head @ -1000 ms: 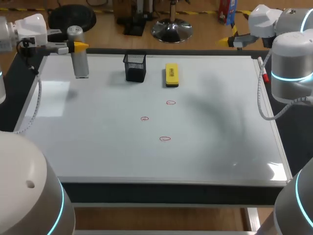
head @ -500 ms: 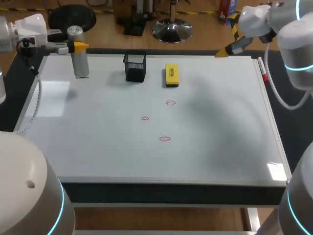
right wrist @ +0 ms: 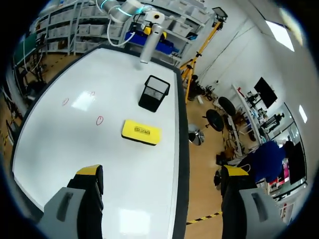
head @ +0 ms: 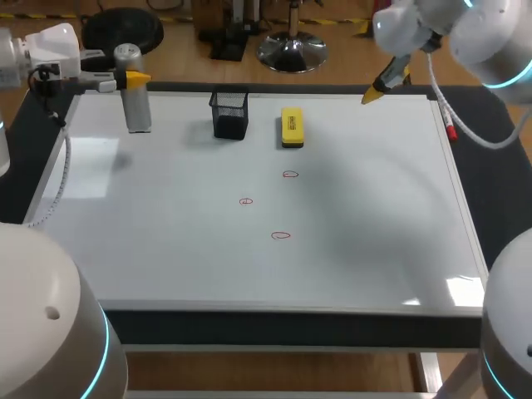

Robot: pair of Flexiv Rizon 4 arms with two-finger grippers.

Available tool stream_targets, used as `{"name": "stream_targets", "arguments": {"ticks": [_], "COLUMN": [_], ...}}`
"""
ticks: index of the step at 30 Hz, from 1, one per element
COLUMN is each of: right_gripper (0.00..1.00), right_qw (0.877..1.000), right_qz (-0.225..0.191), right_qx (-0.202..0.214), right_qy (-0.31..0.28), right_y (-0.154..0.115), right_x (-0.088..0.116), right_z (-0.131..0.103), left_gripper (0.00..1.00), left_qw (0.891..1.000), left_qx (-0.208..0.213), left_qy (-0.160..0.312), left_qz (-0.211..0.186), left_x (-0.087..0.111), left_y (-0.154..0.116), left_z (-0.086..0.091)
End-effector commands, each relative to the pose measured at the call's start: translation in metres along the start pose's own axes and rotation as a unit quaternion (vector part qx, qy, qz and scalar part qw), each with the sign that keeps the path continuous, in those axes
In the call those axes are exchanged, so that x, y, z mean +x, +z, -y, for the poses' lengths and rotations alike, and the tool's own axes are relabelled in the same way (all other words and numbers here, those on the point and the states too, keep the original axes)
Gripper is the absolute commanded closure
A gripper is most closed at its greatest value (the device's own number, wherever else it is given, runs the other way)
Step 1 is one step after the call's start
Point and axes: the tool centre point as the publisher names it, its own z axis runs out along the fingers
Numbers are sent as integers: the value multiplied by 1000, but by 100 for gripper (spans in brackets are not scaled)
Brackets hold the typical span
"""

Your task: Pick up the inspection probe, press it on each red-marked spot on the whiteboard one by one, put down the probe, pick up the eraser, and wipe off all the red marks.

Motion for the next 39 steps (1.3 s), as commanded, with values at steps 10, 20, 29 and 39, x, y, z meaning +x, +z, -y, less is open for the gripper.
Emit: {"name": "stream_targets", "arguments": {"ticks": [10,20,29,39], "right_gripper": [0,0,0,0], "right_qw": [926,926,926,887], "right_qz": [-293,-293,-293,-337], "right_qx": [171,171,171,125], "right_qy": [-165,-165,-165,-290], "right_y": [5,5,5,34], "right_x": [0,0,0,22], "right_z": [-5,-5,-5,-18], "left_gripper": [100,100,100,100], "left_qw": [1000,1000,1000,1000], "left_qx": [1,1,1,1], "left_qy": [1,1,1,1], "left_qz": [1,1,1,1], "left_x": [1,1,1,1], "left_y": [0,0,0,0], "left_z": [1,1,1,1]}}
